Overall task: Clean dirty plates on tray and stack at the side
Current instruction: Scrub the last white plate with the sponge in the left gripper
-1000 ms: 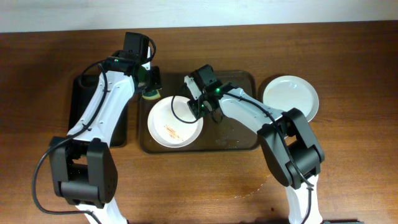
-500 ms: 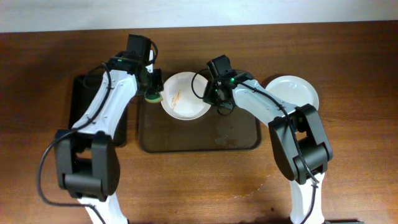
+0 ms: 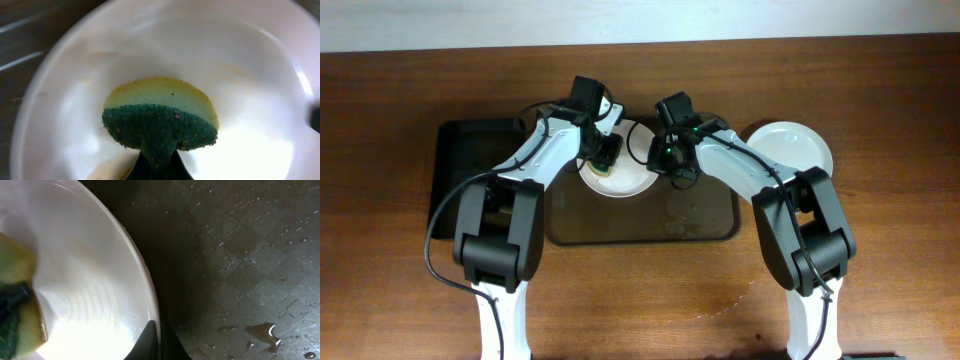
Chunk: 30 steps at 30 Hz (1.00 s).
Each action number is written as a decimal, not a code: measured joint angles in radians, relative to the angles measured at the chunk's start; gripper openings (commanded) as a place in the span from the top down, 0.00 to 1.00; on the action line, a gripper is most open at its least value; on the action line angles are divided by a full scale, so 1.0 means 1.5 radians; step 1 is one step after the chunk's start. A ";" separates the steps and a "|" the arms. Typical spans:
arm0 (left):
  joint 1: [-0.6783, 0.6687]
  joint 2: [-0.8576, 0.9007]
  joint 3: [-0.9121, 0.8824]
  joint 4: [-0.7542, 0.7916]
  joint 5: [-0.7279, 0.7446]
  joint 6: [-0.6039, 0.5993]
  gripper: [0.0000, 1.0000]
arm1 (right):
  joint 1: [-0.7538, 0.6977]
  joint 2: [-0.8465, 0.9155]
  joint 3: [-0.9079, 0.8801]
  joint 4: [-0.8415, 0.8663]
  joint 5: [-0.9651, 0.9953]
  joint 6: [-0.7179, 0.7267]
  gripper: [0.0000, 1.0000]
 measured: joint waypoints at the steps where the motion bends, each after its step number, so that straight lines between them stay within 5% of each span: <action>1: 0.000 0.001 0.000 0.000 0.022 0.020 0.99 | 0.000 0.000 0.000 0.000 0.000 0.000 0.96; 6: -0.002 0.016 -0.005 0.120 0.042 0.064 0.99 | -0.001 0.000 -0.001 0.002 -0.001 0.000 0.96; 10: -0.014 0.033 0.003 0.165 -0.079 0.023 0.99 | -0.001 0.000 -0.001 0.008 -0.003 -0.001 0.96; 15: -0.012 0.018 0.043 -0.131 -0.138 -0.022 0.99 | 0.001 0.000 -0.005 0.013 -0.024 -0.016 0.96; 19: 0.006 0.017 0.042 -0.211 0.023 0.077 0.99 | 0.001 0.000 -0.005 0.013 -0.026 -0.020 0.96; 23: -0.002 0.029 0.026 -0.017 0.113 0.102 0.99 | 0.001 0.000 -0.005 0.013 -0.028 -0.020 0.96; 26: -0.007 0.032 0.025 0.051 0.001 0.014 0.99 | 0.001 0.000 -0.005 0.013 -0.028 -0.023 0.96; 30: -0.022 0.028 0.041 -0.037 -0.239 -0.130 0.99 | 0.001 0.000 -0.005 0.013 -0.030 -0.025 0.96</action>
